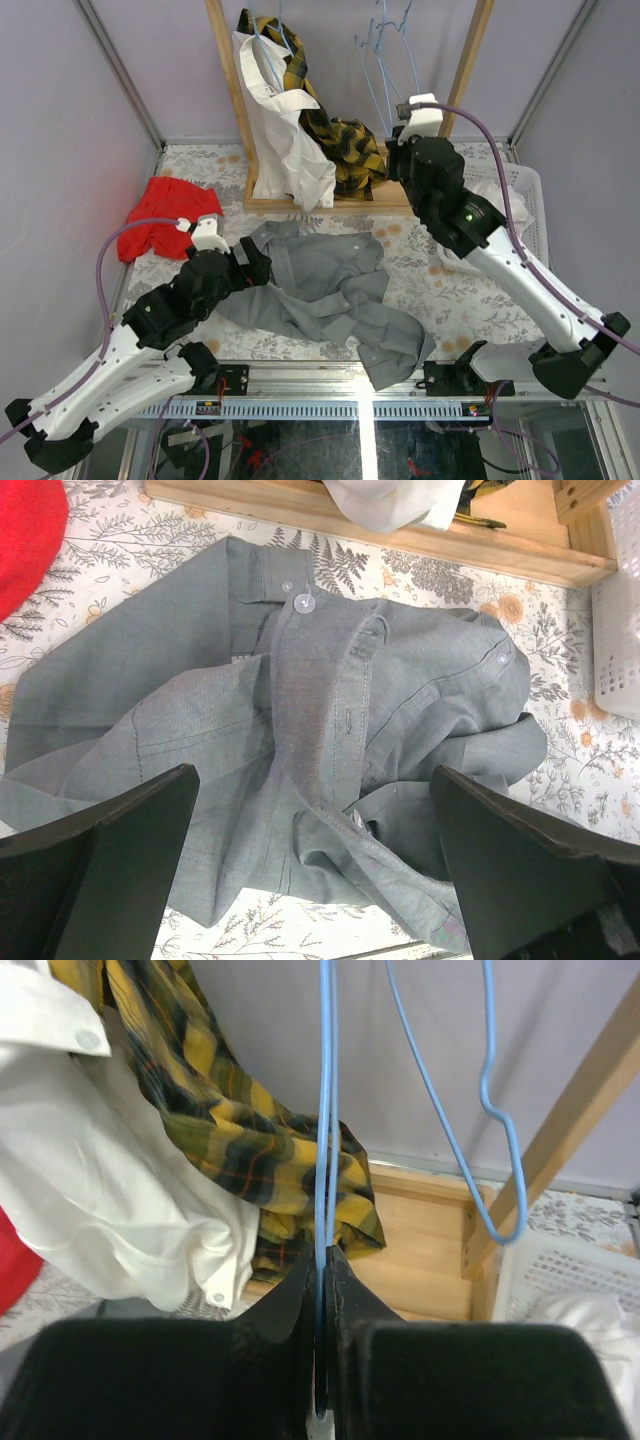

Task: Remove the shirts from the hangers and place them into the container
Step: Place the hanger at the clothesline.

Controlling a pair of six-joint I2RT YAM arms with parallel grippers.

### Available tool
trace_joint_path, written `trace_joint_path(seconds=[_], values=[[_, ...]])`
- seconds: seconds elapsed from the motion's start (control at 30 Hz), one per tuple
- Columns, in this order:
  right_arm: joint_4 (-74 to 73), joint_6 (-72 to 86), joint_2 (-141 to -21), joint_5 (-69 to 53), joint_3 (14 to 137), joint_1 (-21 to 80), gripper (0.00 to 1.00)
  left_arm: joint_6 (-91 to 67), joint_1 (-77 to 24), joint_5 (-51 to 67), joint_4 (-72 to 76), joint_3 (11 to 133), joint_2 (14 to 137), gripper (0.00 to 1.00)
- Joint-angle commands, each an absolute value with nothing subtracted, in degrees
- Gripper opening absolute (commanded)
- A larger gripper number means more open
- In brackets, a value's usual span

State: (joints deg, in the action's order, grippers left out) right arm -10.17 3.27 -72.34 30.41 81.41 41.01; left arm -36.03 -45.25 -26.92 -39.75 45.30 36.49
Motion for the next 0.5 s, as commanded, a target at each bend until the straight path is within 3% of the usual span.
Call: trace_joint_path(seconds=[0.0,0.33,0.47], values=[[-11.29,6.54,-75.92,26.85,90.98,38.41,0.00,-36.49,-44.92,-29.31,-40.15,47.71,34.88,1.00],[-20.52,10.39,-87.52,16.81,107.46,31.63,0.00,-36.48,-44.94,-27.30,-40.16,47.31,34.60,1.00],[-25.07,12.10,-90.82,14.04,106.92,30.33,0.00,-36.64,-44.92,-26.63,-40.24,47.14,34.76,1.00]])
